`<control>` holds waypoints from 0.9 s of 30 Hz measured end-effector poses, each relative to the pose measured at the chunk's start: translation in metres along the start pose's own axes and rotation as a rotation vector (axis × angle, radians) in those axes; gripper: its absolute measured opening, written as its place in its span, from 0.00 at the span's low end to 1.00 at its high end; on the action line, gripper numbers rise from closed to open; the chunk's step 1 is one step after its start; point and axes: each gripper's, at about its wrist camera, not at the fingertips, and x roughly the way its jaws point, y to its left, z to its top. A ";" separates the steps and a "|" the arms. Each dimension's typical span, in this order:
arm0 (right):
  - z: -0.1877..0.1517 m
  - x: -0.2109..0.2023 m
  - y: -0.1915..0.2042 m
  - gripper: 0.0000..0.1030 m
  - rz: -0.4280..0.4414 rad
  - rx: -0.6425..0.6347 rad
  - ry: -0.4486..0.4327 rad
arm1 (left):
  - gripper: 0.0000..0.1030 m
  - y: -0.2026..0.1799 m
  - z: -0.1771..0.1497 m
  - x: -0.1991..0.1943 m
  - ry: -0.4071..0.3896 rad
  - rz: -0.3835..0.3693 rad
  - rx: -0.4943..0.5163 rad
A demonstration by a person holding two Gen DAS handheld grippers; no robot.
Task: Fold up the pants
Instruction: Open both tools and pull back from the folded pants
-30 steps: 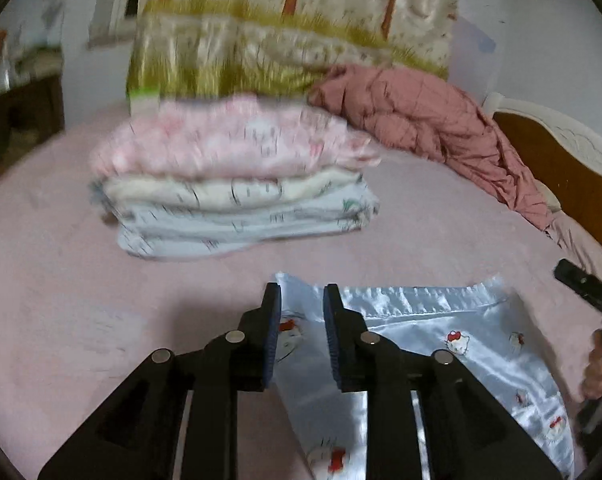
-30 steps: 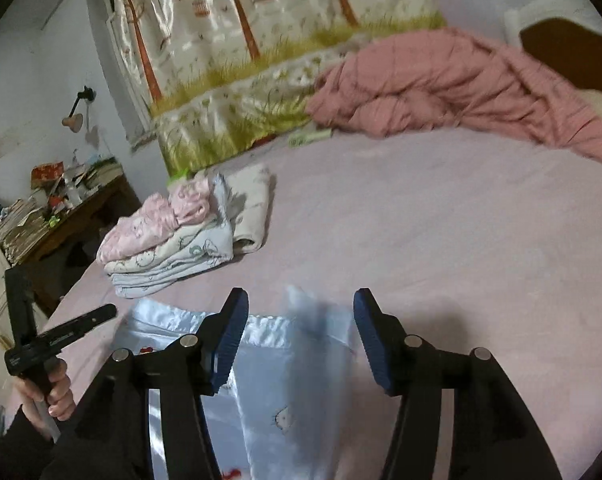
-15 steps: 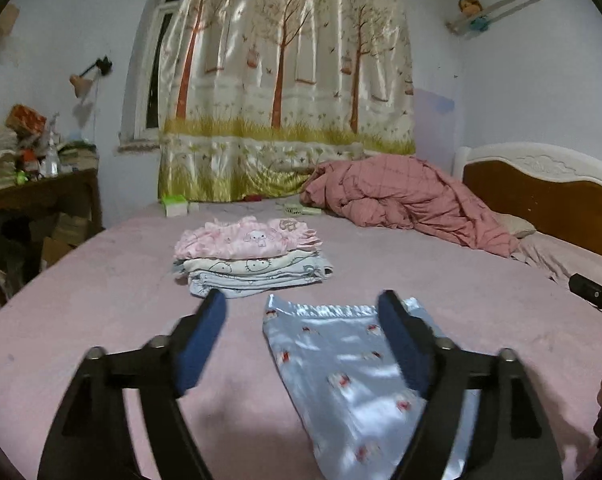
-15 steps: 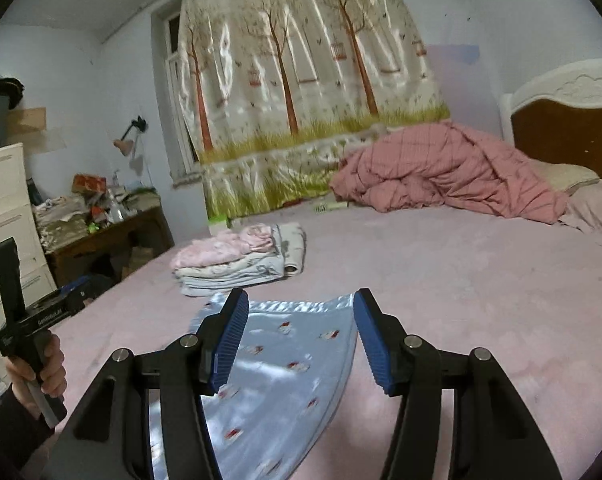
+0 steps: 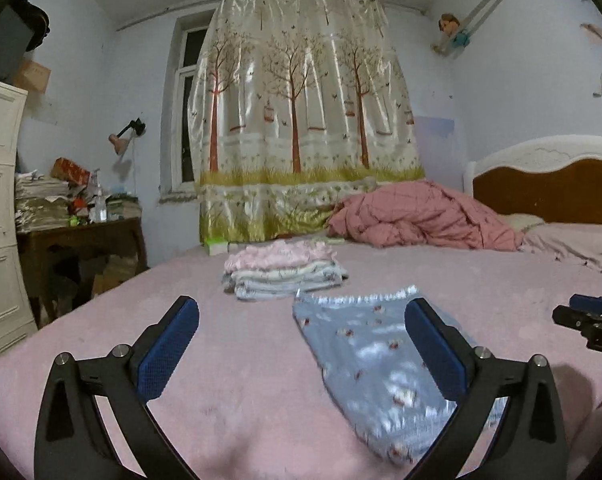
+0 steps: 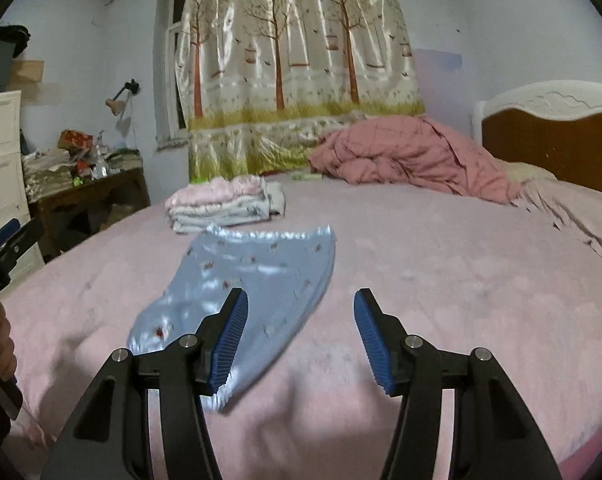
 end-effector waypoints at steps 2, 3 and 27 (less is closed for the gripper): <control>-0.007 -0.003 0.000 0.56 -0.006 -0.006 0.016 | 1.00 -0.001 -0.009 -0.003 0.031 0.011 0.005; -0.011 -0.006 -0.001 0.56 -0.010 -0.008 0.028 | 1.00 -0.003 -0.013 -0.005 0.047 0.013 0.000; -0.036 -0.012 0.009 0.60 -0.016 0.039 0.110 | 1.00 0.010 -0.059 -0.018 0.212 0.023 -0.103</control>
